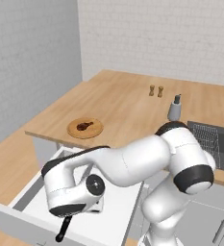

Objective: Pick up the knife from the drawer and place it on the cutting board. Then place the meat from the plate to the cutting board.

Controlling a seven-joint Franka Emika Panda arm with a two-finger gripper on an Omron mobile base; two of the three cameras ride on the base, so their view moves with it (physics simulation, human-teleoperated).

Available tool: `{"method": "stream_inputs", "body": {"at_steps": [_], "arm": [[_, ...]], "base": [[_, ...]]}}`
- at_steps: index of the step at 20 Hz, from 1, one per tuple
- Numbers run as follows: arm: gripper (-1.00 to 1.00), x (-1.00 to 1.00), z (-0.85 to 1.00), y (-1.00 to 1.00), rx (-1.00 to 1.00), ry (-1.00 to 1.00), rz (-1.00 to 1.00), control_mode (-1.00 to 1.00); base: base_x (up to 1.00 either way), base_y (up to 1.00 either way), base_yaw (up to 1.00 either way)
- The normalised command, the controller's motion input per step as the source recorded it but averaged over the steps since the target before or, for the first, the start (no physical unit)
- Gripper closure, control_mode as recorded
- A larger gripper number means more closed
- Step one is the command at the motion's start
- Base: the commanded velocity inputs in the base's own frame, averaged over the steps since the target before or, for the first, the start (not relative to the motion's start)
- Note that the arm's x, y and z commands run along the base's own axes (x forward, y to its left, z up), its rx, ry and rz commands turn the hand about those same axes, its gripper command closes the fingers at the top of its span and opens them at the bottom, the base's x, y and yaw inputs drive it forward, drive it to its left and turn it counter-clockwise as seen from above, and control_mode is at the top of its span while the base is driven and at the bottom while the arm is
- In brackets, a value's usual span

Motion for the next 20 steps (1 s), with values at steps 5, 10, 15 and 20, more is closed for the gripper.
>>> {"method": "stream_inputs", "body": {"at_steps": [5,10,15,20], "arm": [[1.0,0.0,0.4,-0.34,0.0,0.0,0.0,1.0],[1.0,0.0,0.0,0.0,0.0,0.0,0.0,1.0],[1.0,0.0,0.0,0.0,0.0,0.0,0.0,1.0],[1.0,0.0,0.0,0.0,0.0,0.0,0.0,1.0]], "base": [[0.0,-0.43,0.0],[0.1,-0.7,0.0],[-0.04,-0.48,-0.08],[-0.99,0.0,-0.15]]}}
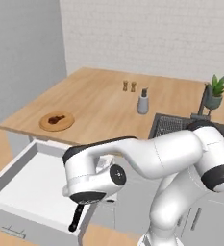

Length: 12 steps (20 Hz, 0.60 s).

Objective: Pick up the knife from the drawer and place it on the cutting board. Then place the meat from the plate to the cutting board.

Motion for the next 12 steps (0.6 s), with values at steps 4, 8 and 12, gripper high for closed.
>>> {"method": "stream_inputs", "body": {"at_steps": [4,8,12], "arm": [[1.0,0.0,0.0,0.0,0.0,0.0,0.0,1.0],[1.0,0.0,0.0,0.0,0.0,0.0,0.0,1.0],[1.0,0.0,0.0,0.0,0.0,0.0,0.0,1.0]], "base": [[-1.0,-0.05,-0.21],[-0.74,-0.35,-0.31],[-0.19,-0.61,-0.43]]}}
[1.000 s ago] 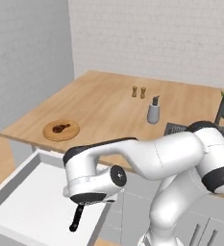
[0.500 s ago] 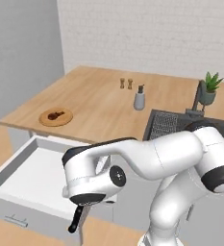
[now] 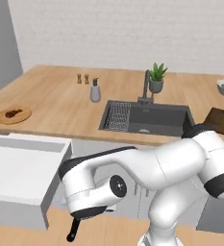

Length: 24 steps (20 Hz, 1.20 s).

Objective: Pick up the knife from the drawer and place it on the cutting board. Then place the meat from the plate to the cutting board.

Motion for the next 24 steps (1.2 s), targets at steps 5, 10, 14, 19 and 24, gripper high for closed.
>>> {"method": "stream_inputs", "body": {"at_steps": [5,10,14,19,24], "arm": [[1.0,0.0,0.0,0.0,0.0,0.0,0.0,1.0],[1.0,0.0,0.0,0.0,0.0,0.0,0.0,1.0],[1.0,0.0,0.0,0.0,0.0,0.0,0.0,1.0],[1.0,0.0,0.0,0.0,0.0,0.0,0.0,1.0],[1.0,0.0,0.0,0.0,0.0,0.0,0.0,1.0]], "base": [[0.06,-0.76,-0.42],[0.48,-0.91,-0.2],[0.48,-0.96,-0.12],[0.09,-0.81,-0.07],[0.06,-0.58,-0.07]]}}
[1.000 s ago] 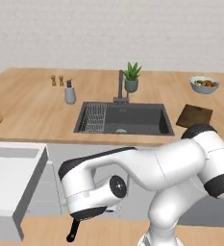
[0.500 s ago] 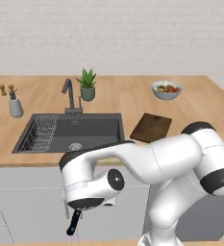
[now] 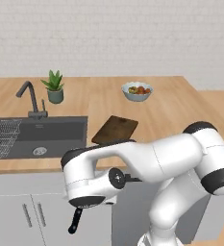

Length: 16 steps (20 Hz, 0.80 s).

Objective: Pick up the knife from the drawer and place it on the cutting board. Then place the meat from the plate to the cutting board.

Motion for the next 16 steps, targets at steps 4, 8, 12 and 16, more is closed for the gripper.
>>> {"method": "stream_inputs", "body": {"at_steps": [4,8,12,16], "arm": [[1.0,0.0,0.0,0.0,0.0,0.0,0.0,1.0],[1.0,0.0,0.0,0.0,0.0,0.0,0.0,1.0],[1.0,0.42,0.26,-0.21,0.0,0.0,-0.04,-1.0],[1.0,0.88,0.54,-0.46,0.0,-0.01,-0.04,-1.0]], "base": [[0.28,-0.34,-0.08],[0.29,-0.29,-0.05],[0.12,-0.06,-0.02],[0.0,0.0,0.0]]}}
